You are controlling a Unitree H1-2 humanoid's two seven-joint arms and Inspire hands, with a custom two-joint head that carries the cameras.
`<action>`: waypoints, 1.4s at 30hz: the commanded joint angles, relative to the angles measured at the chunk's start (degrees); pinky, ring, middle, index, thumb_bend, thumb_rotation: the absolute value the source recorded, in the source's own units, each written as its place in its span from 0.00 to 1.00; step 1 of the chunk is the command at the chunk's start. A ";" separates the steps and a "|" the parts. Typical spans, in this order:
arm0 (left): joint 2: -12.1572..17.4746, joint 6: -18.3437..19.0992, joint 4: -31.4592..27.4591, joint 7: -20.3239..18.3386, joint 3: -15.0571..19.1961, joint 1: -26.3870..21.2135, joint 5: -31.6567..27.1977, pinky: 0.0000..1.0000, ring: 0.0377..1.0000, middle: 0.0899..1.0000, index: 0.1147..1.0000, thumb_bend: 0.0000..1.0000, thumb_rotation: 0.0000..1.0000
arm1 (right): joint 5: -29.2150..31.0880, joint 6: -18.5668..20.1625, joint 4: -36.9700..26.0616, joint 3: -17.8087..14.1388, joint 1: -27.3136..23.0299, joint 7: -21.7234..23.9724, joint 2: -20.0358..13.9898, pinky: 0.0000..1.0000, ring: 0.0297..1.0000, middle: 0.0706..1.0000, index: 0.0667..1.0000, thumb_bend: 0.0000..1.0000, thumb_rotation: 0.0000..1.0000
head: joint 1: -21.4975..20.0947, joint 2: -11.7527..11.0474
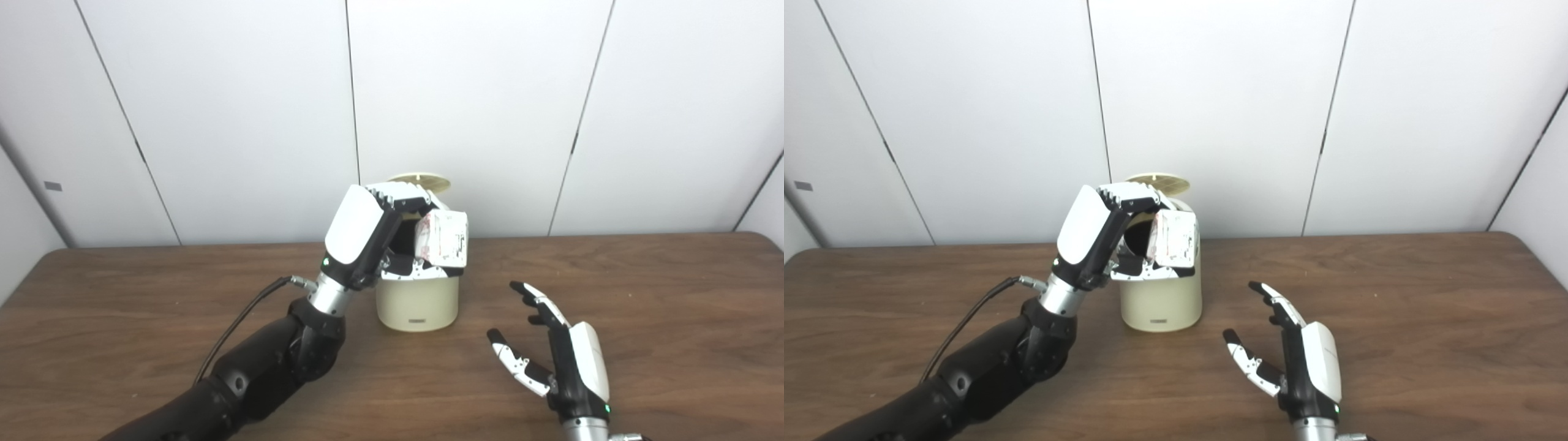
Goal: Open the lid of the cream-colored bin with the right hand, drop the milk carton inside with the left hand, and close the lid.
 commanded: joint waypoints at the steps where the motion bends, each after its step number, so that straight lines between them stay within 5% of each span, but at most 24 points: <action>1: 1.13 -0.81 -1.34 2.68 0.60 -4.18 -0.63 0.45 0.46 0.43 0.39 0.50 0.00 | -0.31 -2.64 3.16 1.16 0.62 -1.49 1.42 0.69 0.80 0.81 0.79 0.23 0.35 | -0.07 0.07; 42: 3.95 -0.80 12.00 11.51 -13.43 -11.11 2.01 0.42 0.47 0.43 0.38 0.50 0.00 | -0.99 -0.09 0.05 1.77 2.61 -0.67 1.84 0.69 0.80 0.82 0.79 0.23 0.35 | -1.12 -0.34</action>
